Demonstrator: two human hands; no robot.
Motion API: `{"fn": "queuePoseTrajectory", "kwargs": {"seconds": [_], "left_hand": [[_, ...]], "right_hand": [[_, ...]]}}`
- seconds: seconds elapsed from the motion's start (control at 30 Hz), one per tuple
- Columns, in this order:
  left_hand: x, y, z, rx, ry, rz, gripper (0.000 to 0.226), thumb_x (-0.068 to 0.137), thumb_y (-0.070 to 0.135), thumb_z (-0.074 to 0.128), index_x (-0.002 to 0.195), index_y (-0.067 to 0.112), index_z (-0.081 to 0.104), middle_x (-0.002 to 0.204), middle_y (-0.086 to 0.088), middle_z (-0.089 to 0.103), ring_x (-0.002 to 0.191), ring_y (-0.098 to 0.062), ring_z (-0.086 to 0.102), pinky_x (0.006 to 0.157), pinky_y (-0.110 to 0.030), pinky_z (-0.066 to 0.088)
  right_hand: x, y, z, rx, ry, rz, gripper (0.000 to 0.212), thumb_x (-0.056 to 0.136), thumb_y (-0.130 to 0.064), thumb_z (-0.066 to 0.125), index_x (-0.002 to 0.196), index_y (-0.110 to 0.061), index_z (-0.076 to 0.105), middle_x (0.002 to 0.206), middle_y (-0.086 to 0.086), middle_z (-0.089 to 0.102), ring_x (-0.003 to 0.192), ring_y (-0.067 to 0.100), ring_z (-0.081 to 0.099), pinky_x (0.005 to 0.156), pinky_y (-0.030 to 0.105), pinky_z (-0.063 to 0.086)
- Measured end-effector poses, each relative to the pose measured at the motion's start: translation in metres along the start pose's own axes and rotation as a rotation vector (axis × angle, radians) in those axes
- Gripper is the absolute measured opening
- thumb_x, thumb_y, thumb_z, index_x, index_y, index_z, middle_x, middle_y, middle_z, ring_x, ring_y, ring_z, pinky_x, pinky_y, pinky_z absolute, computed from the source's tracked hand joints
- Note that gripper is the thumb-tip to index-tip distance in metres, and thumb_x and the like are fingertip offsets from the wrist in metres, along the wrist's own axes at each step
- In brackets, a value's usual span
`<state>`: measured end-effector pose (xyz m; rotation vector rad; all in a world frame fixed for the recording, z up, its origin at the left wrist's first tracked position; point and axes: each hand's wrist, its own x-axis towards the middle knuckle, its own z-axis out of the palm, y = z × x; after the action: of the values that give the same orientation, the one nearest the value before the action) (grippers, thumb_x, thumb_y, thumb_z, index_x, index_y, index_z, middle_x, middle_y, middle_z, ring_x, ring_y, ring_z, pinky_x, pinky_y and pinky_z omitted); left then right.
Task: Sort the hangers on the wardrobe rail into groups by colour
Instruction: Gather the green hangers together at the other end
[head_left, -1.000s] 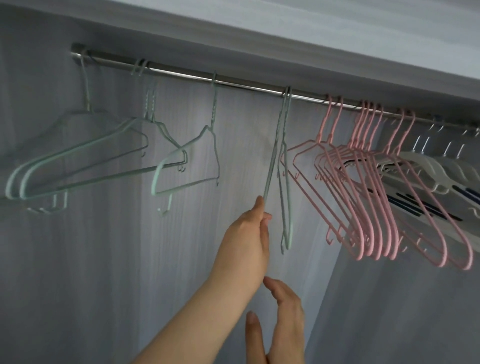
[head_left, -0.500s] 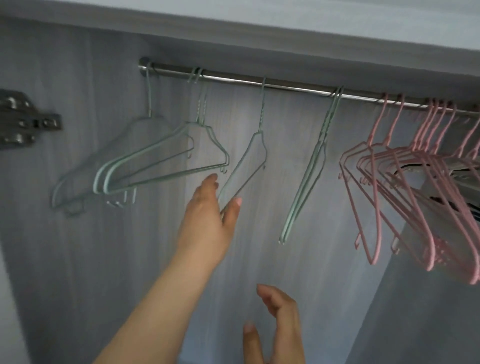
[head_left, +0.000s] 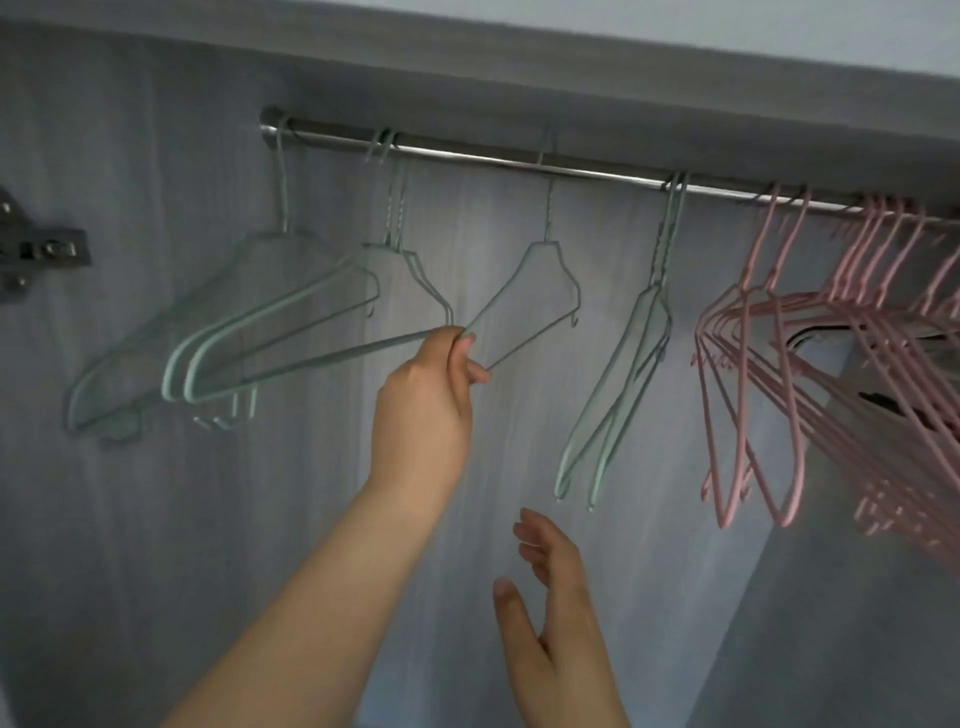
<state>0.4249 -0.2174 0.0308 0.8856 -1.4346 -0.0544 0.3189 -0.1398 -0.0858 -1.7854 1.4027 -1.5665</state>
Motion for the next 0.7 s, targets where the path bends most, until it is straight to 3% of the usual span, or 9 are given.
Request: {"fn": "queuePoseTrajectory", "kwargs": {"seconds": [0.2, 0.33, 0.47, 0.6, 0.7], "left_hand": [[0.035, 0.003, 0.003, 0.121, -0.044, 0.139, 0.032, 0.095, 0.020, 0.032, 0.092, 0.001, 0.058, 0.079, -0.008, 0.072, 0.072, -0.026, 0.066, 0.066, -0.032, 0.050], [0.047, -0.005, 0.006, 0.172, -0.099, 0.129, 0.031, 0.096, 0.016, 0.034, 0.092, -0.002, 0.059, 0.081, -0.012, 0.072, 0.076, -0.028, 0.064, 0.072, -0.037, 0.050], [0.035, -0.025, -0.002, 0.148, -0.119, 0.040, 0.030, 0.096, 0.019, 0.035, 0.091, 0.002, 0.059, 0.076, -0.006, 0.070, 0.068, -0.026, 0.063, 0.067, -0.032, 0.049], [0.002, -0.051, -0.023, 0.054, -0.159, -0.076, 0.027, 0.091, 0.027, 0.035, 0.086, 0.016, 0.058, 0.063, 0.006, 0.064, 0.066, -0.016, 0.066, 0.067, -0.033, 0.054], [-0.032, -0.067, -0.047, -0.033, -0.197, -0.166, 0.025, 0.089, 0.032, 0.035, 0.083, 0.024, 0.057, 0.062, 0.012, 0.066, 0.065, -0.006, 0.065, 0.065, -0.022, 0.052]], "right_hand": [[0.018, 0.003, 0.009, 0.012, -0.023, 0.029, 0.047, 0.083, -0.022, 0.050, 0.119, -0.043, 0.030, 0.122, -0.023, 0.043, 0.111, -0.019, 0.038, 0.089, -0.008, 0.027], [0.022, 0.007, 0.013, -0.016, -0.073, 0.043, 0.052, 0.093, -0.015, 0.048, 0.131, -0.037, 0.022, 0.126, -0.026, 0.036, 0.117, -0.020, 0.034, 0.092, -0.009, 0.022], [0.026, 0.009, 0.016, -0.033, -0.107, 0.078, 0.055, 0.095, -0.020, 0.045, 0.143, -0.025, 0.019, 0.136, -0.020, 0.031, 0.125, -0.008, 0.033, 0.095, -0.007, 0.020], [0.035, 0.014, 0.015, -0.046, -0.105, 0.102, 0.053, 0.094, -0.020, 0.045, 0.142, -0.020, 0.023, 0.134, -0.017, 0.031, 0.126, -0.002, 0.033, 0.105, 0.010, 0.020], [0.042, 0.022, 0.013, -0.041, -0.119, 0.131, 0.053, 0.095, -0.019, 0.045, 0.143, -0.018, 0.023, 0.132, -0.015, 0.030, 0.125, -0.002, 0.030, 0.106, 0.014, 0.020]]}}
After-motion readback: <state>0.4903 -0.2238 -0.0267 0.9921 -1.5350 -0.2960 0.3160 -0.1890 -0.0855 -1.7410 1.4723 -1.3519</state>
